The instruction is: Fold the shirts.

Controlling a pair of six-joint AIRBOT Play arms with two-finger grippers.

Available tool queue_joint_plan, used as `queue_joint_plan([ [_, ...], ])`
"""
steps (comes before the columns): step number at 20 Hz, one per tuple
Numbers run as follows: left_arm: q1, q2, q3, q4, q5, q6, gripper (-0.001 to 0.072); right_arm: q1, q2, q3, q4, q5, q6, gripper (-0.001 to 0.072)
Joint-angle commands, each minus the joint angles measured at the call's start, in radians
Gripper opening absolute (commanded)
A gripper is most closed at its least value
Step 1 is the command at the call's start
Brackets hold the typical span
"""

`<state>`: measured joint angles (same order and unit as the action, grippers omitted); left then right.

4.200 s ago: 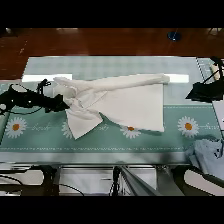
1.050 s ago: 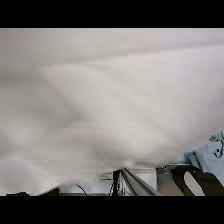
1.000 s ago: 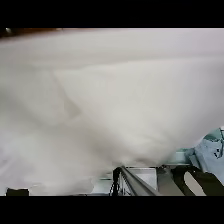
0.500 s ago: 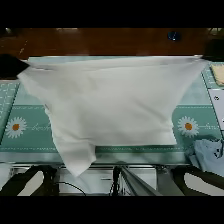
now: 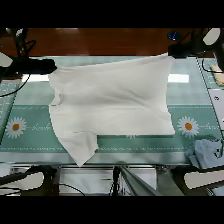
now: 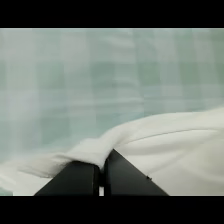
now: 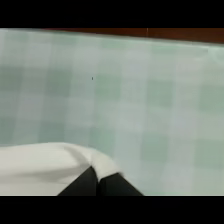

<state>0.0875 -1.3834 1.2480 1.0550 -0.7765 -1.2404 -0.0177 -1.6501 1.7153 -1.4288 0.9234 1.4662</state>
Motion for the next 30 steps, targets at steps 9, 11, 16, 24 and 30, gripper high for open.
queue_joint_plan([
  [9, -0.070, -0.109, 0.000, 0.003, 0.107, 0.154, 0.0032, 0.002, -0.109, 0.000, -0.057, -0.082, -0.059, 0.0022],
  [11, -0.068, -0.094, 0.000, 0.029, -0.060, 0.088, 0.0031, 0.002, -0.100, 0.000, -0.140, 0.085, -0.062, 0.0022],
  [16, -0.069, -0.090, -0.002, 0.182, -0.362, -0.093, 0.0031, -0.025, -0.107, -0.003, -0.117, 0.311, -0.034, 0.0022],
  [24, -0.071, -0.188, -0.001, 0.175, -0.252, -0.093, 0.0034, -0.022, -0.195, -0.006, 0.010, 0.330, -0.038, 0.0023],
  [30, -0.061, -0.220, 0.028, 0.179, -0.317, -0.076, 0.0376, -0.022, -0.216, 0.005, 0.039, 0.366, -0.075, 0.0262],
])
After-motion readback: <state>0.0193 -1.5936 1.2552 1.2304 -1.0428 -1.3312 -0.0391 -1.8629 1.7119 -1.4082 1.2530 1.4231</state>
